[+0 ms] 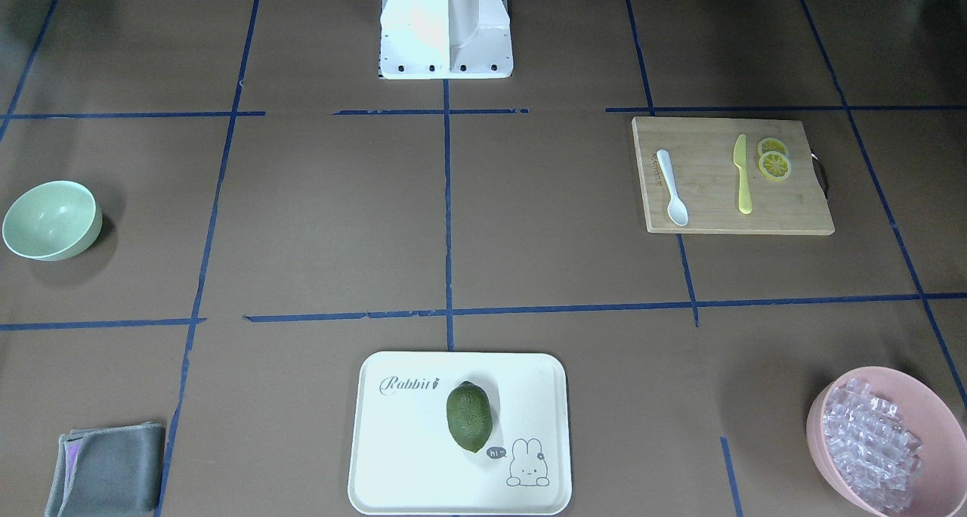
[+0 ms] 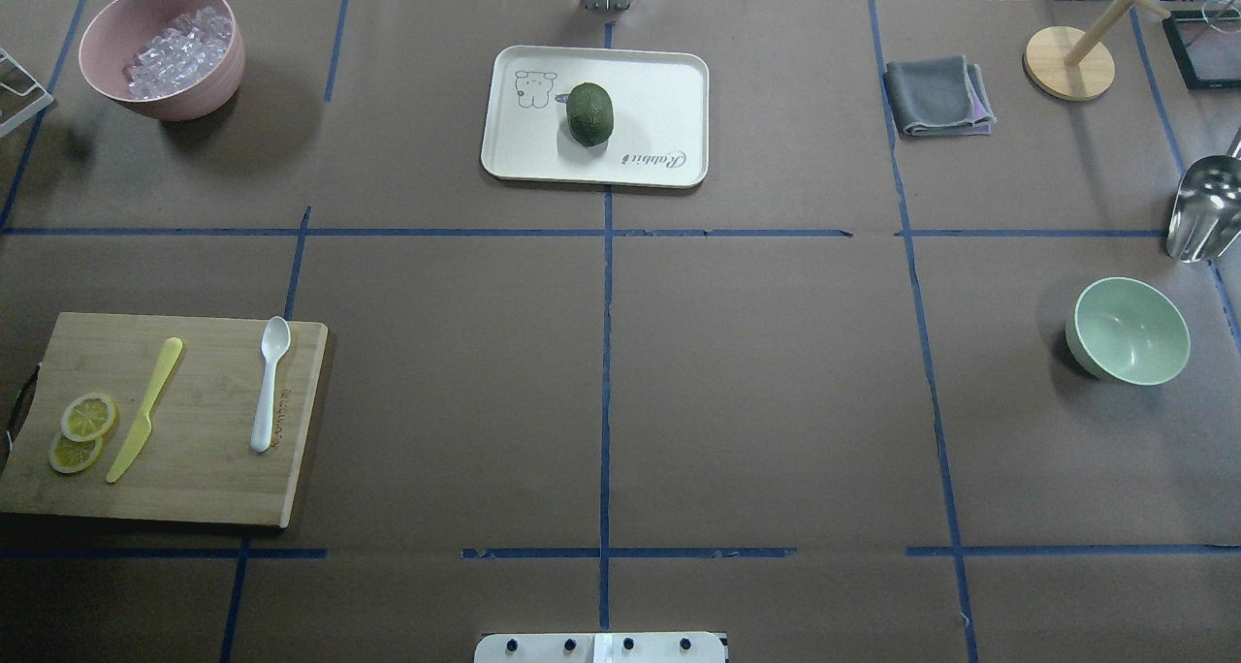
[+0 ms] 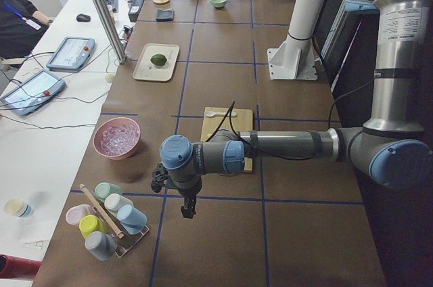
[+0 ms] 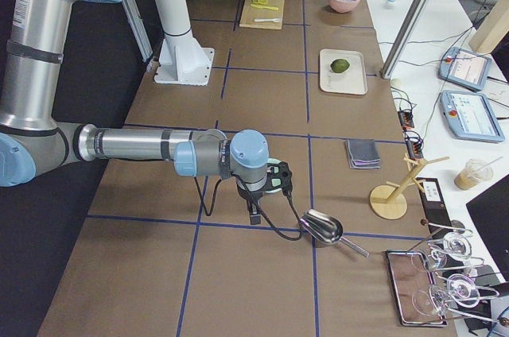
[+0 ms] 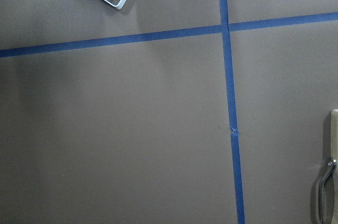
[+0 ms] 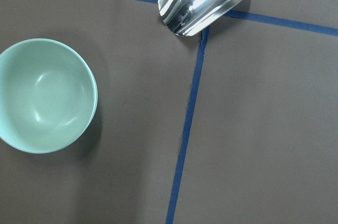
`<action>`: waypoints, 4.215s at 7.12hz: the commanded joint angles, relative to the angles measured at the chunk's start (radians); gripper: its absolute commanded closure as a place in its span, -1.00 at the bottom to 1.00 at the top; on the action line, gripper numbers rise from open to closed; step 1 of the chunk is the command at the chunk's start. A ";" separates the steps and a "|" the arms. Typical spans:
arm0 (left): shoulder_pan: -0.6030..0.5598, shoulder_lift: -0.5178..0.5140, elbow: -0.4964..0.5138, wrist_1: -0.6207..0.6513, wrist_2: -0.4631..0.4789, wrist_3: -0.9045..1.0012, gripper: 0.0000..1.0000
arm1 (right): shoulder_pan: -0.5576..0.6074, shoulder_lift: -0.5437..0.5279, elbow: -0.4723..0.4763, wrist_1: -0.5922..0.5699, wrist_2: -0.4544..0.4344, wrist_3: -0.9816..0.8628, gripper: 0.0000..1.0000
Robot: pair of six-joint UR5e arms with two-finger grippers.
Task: Place spoon in bowl
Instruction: 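Lower the right gripper toward the rim of the pale green bowl, then grip the bowl rim with the right gripper and slide it to table center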
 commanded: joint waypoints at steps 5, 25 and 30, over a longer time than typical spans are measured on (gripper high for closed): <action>0.020 -0.001 0.002 0.000 0.001 0.000 -1.00 | -0.147 0.124 -0.037 0.043 0.038 0.213 -0.99; 0.021 0.005 0.004 0.006 0.001 0.000 -1.00 | -0.759 0.528 -0.028 0.353 -0.165 1.343 0.94; 0.031 0.005 0.007 0.007 0.001 0.000 -1.00 | -1.087 0.876 -0.123 0.088 -0.508 1.631 0.94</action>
